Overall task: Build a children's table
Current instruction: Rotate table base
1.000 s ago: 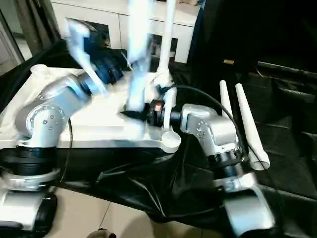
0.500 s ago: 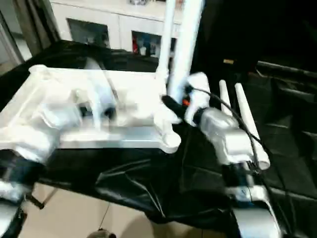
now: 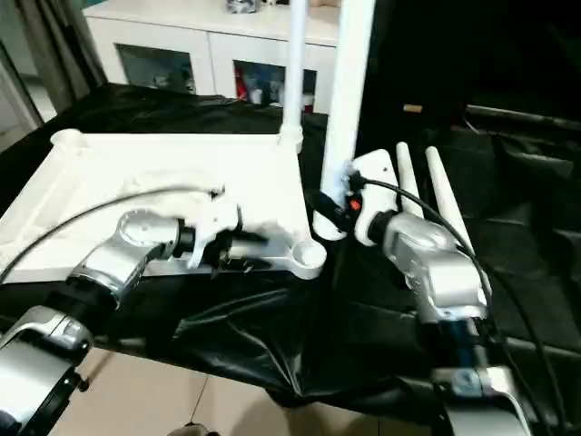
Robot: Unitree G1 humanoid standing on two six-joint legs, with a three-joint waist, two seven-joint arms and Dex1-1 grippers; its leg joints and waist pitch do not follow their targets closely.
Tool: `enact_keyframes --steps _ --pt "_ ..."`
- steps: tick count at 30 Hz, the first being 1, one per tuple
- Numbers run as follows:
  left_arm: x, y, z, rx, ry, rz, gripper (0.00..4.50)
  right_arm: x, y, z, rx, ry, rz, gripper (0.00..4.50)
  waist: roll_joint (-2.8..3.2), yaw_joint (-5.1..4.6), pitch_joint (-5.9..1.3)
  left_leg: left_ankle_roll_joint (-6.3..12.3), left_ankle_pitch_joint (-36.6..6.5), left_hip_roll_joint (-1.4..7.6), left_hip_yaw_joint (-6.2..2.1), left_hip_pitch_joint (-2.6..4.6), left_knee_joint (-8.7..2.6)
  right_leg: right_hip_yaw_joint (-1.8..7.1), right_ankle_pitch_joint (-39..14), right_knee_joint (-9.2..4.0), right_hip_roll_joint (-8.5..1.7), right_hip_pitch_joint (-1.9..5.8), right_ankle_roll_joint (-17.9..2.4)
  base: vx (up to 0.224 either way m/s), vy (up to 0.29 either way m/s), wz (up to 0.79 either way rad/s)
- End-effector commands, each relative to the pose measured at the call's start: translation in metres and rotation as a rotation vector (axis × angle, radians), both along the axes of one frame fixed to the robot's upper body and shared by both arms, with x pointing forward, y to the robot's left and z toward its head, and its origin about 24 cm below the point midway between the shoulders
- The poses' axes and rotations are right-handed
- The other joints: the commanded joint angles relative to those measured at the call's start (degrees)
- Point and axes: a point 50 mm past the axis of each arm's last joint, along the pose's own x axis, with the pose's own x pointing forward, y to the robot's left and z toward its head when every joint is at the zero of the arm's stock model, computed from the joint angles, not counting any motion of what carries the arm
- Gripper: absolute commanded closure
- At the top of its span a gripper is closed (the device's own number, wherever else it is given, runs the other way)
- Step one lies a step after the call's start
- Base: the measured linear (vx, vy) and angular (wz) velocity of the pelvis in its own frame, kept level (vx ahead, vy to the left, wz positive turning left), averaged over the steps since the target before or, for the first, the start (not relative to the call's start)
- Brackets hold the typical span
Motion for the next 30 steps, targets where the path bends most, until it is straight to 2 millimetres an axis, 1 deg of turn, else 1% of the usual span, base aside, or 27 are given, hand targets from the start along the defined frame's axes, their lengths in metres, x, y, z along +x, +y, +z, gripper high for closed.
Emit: enact_keyframes --steps 1,2,3,4,5,7,8,11,13,14,15,16,18,19,21,22,23,24,26,27,30 --pt "0.003 0.000 0.001 0.037 -0.014 -0.025 2.54 -0.002 0.000 0.008 -0.004 -0.025 0.007 2.56 0.30 -0.10 -4.90 -1.82 -15.93 1.87 -1.50 1.34 -3.86 2.88 -11.39 -4.64 -3.60 3.25 -11.04 0.000 0.000 0.00" --pt "0.003 0.002 -0.001 0.051 -0.017 -0.021 2.67 -0.002 0.000 0.008 -0.004 -0.024 0.006 2.56 0.47 -0.23 -4.84 -1.33 -15.56 1.75 -1.47 1.26 -3.76 2.87 -11.66 -4.75 -3.53 3.25 -10.95 0.000 0.000 0.00" --pt "0.004 0.004 -0.003 0.066 -0.019 -0.013 2.76 -0.002 0.000 0.008 -0.006 -0.024 0.005 2.56 0.50 -0.23 -4.87 -1.35 -15.53 1.87 -1.49 1.31 -3.80 2.88 -11.72 -4.69 -3.63 3.28 -10.98 0.000 0.000 0.00" --pt "0.004 0.004 -0.004 0.068 -0.019 -0.013 2.80 -0.002 0.000 0.008 -0.006 -0.024 0.005 2.56 0.43 -0.36 -4.88 -1.11 -15.36 1.79 -1.43 1.28 -3.73 2.88 -11.81 -4.81 -3.55 3.24 -10.90 0.000 0.000 0.00" --pt "0.005 0.007 -0.007 0.084 -0.020 0.002 2.88 -0.003 0.000 0.008 -0.008 -0.024 0.005 2.56 0.62 -0.37 -4.84 -0.92 -15.41 1.76 -1.41 1.35 -3.70 2.88 -12.06 -5.01 -3.50 3.11 -10.91 0.000 0.000 0.00" --pt "0.006 0.009 -0.008 0.085 -0.016 0.010 3.12 -0.004 0.000 0.009 -0.009 -0.024 0.007 2.56 0.67 -0.34 -4.90 -0.97 -15.45 1.92 -1.51 1.36 -3.77 2.84 -11.71 -4.77 -3.61 3.20 -11.25 0.000 0.000 0.00" --pt "0.007 0.010 -0.008 0.086 -0.012 0.014 3.21 -0.004 0.000 0.009 -0.009 -0.023 0.008 2.56 0.49 -0.33 -4.92 -0.93 -15.46 1.97 -1.49 1.39 -3.78 2.85 -11.58 -4.78 -3.64 3.19 -11.36 0.000 0.000 0.00" --pt "0.007 0.012 -0.008 0.086 -0.008 0.017 3.32 -0.004 0.000 0.009 -0.010 -0.022 0.009 2.56 0.60 -0.27 -4.96 -0.74 -15.11 2.03 -1.45 1.37 -3.74 2.89 -10.13 -4.52 -3.72 3.18 -12.40 0.000 0.000 0.00" --pt "0.008 0.014 -0.009 0.082 0.001 0.022 3.55 -0.004 0.000 0.009 -0.011 -0.021 0.013 2.56 0.38 -0.31 -4.92 -0.49 -14.83 2.03 -1.41 1.33 -3.75 2.89 -10.01 -4.51 -3.72 3.20 -12.52 0.000 0.000 0.00" --pt "0.008 0.014 -0.008 0.080 0.002 0.023 3.66 -0.004 0.000 0.009 -0.010 -0.021 0.014 2.56 0.45 -0.29 -4.91 -0.44 -14.81 2.02 -1.41 1.34 -3.74 2.88 -10.13 -4.50 -3.72 3.19 -12.55 0.000 0.000 0.00" --pt "0.008 0.015 -0.008 0.076 0.006 0.027 3.66 -0.004 0.001 0.009 -0.011 -0.020 0.016 2.56 0.49 -0.29 -4.90 -0.42 -14.91 2.03 -1.39 1.39 -3.73 2.89 -10.49 -4.55 -3.77 3.16 -12.53 0.000 0.000 0.00" --pt "0.009 0.015 -0.008 0.068 0.009 0.030 3.71 -0.004 0.001 0.009 -0.011 -0.019 0.018 2.56 0.28 -0.26 -4.87 -0.39 -14.95 2.03 -1.36 1.40 -3.73 2.91 -10.75 -4.60 -3.79 3.16 -12.54 0.000 0.000 0.00" --pt "0.009 0.016 -0.008 0.054 0.024 0.035 3.94 -0.004 0.002 0.009 -0.013 -0.018 0.023 2.56 0.34 -0.22 -4.86 -0.25 -14.69 2.01 -1.37 1.37 -3.73 2.89 -11.12 -4.63 -3.83 3.18 -12.46 0.000 0.000 0.00" --pt "0.009 0.017 -0.008 0.049 0.031 0.033 4.04 -0.004 0.002 0.009 -0.013 -0.016 0.026 2.56 0.21 -0.21 -4.88 -0.22 -14.58 2.03 -1.35 1.36 -3.71 2.91 -11.05 -4.62 -3.84 3.19 -12.42 0.000 0.000 0.00" --pt "0.009 0.018 -0.008 0.049 0.037 0.031 4.11 -0.004 0.003 0.008 -0.013 -0.016 0.028 2.56 0.31 -0.20 -4.87 -0.20 -14.54 2.08 -1.39 1.34 -3.73 2.91 -10.96 -4.54 -3.87 3.17 -12.53 0.000 0.000 0.00" --pt "0.009 0.018 -0.009 0.052 0.039 0.031 4.27 -0.004 0.003 0.008 -0.013 -0.015 0.031 2.56 0.18 -0.20 -4.88 -0.12 -14.37 2.11 -1.40 1.33 -3.77 2.90 -10.74 -4.54 -3.87 3.18 -12.58 0.000 0.000 0.00" --pt "0.009 0.019 -0.009 0.053 0.038 0.032 4.38 -0.004 0.003 0.008 -0.013 -0.015 0.032 2.56 0.26 -0.19 -4.93 -0.06 -14.04 2.14 -1.40 1.31 -3.76 2.92 -10.16 -4.43 -3.88 3.18 -12.73 0.000 0.000 0.00" --pt "0.009 0.019 -0.009 0.057 0.039 0.033 4.38 -0.004 0.003 0.008 -0.013 -0.014 0.035 2.56 0.12 -0.20 -4.93 0.03 -13.88 2.14 -1.38 1.29 -3.76 2.93 -9.79 -4.40 -3.87 3.19 -12.83 0.000 0.000 0.00" --pt "0.009 0.020 -0.010 0.063 0.040 0.034 4.49 -0.004 0.004 0.008 -0.013 -0.013 0.038 2.56 0.16 -0.19 -4.92 0.27 -13.38 2.12 -1.35 1.22 -3.73 2.92 -9.06 -4.32 -3.89 3.23 -13.06 0.000 0.000 0.00" --pt "0.008 0.021 -0.010 0.067 0.042 0.034 4.49 -0.003 0.004 0.008 -0.013 -0.013 0.039 2.56 0.20 -0.23 -4.88 0.34 -13.49 2.11 -1.35 1.21 -3.74 2.90 -9.31 -4.39 -3.91 3.22 -13.07 0.000 0.000 0.00" --pt "0.006 0.024 -0.016 0.111 0.040 0.028 4.50 -0.003 0.007 0.008 -0.009 -0.012 0.049 2.56 0.01 -0.29 -4.73 0.26 -14.36 2.07 -1.32 1.25 -3.77 2.92 -11.71 -4.71 -4.01 3.21 -12.47 0.000 0.000 0.00"
